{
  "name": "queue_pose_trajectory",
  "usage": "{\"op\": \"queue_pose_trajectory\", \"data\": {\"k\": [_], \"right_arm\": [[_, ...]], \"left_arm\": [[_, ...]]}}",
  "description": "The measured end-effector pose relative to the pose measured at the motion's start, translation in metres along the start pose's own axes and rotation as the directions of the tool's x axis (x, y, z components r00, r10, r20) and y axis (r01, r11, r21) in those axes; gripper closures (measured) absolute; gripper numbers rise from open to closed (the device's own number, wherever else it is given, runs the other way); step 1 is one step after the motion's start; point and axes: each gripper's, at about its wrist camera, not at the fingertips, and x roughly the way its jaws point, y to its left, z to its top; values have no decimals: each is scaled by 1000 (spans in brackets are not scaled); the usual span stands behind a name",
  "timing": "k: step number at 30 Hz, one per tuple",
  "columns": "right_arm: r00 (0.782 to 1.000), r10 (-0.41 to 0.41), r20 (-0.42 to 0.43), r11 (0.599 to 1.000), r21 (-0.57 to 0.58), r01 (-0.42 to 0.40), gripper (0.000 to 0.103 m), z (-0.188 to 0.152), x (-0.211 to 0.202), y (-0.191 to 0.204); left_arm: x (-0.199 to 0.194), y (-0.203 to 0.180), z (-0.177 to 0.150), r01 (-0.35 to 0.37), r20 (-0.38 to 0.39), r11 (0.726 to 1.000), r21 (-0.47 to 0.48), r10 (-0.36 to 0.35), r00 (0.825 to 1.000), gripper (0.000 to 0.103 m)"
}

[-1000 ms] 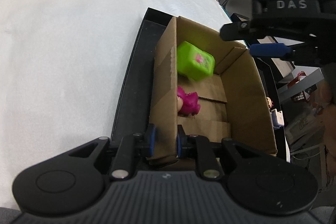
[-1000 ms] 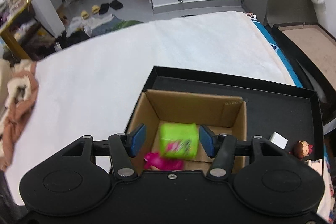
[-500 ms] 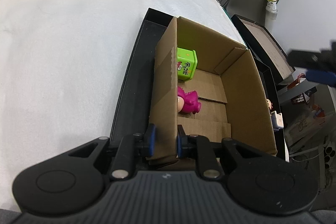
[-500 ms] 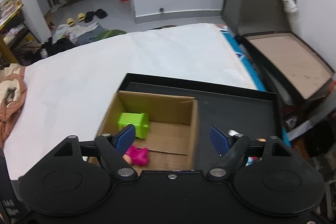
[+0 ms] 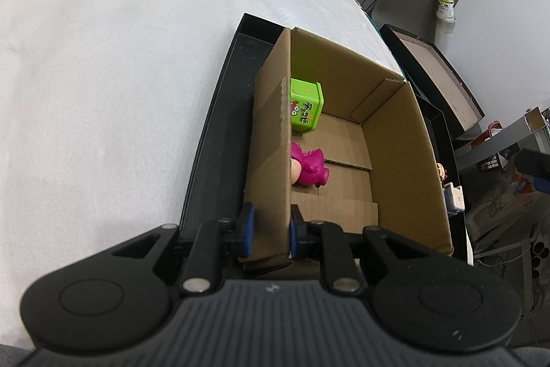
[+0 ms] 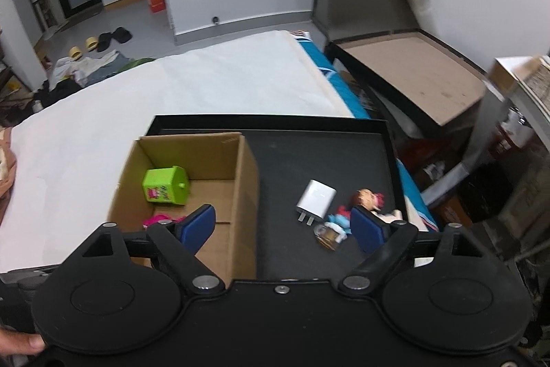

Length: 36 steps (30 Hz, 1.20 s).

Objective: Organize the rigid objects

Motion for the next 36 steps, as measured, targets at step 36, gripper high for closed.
{"op": "queue_pose_trajectory", "data": {"k": [36], "right_arm": [[993, -32, -109, 995, 89, 42, 17, -29, 45, -57]], "left_arm": [[-1, 4, 0, 13, 0, 1000, 1, -13, 1000, 85]]}}
